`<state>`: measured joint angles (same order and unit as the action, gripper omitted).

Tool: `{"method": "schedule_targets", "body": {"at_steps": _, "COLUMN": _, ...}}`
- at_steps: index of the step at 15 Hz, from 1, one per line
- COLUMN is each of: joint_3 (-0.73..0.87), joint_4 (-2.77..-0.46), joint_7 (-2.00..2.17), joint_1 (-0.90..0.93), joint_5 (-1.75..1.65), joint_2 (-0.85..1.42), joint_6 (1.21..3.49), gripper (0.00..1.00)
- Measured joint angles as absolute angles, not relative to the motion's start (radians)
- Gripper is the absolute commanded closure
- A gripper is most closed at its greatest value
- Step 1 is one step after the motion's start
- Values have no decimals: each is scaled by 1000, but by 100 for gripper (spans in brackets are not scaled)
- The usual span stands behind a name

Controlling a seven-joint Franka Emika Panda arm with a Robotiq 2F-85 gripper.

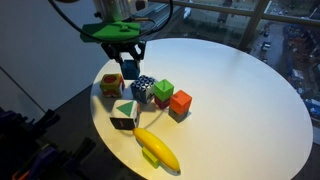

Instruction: Move the blue block to the block on the left

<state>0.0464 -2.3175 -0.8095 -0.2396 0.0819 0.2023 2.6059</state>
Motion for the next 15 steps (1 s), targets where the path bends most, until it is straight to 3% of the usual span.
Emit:
{"method": "schedule_targets", "body": {"at_steps": 1, "joint_3": 46, "joint_4": -2321, "joint_7": -826, "joint_1": -240, "joint_5": 85, "joint_2": 200, "joint_6": 2606, "gripper": 45}}
{"method": "schedule_targets", "body": {"at_steps": 11, "joint_3": 46, "joint_4": -2330, "joint_7": -853, "joint_1": -240, "joint_5": 89, "joint_2": 192, "joint_6": 2606, "gripper": 45}}
{"method": "schedule_targets", "body": {"at_steps": 12, "joint_3": 46, "joint_4": -2331, "joint_7": -853, "joint_1": -240, "joint_5": 89, "joint_2": 191, "joint_6": 2606, "gripper": 70}}
{"method": "schedule_targets", "body": {"at_steps": 15, "joint_3": 46, "joint_4": -2331, "joint_7": -853, "joint_1": -239, "joint_5": 89, "joint_2": 194, "joint_6": 2606, "gripper": 70}}
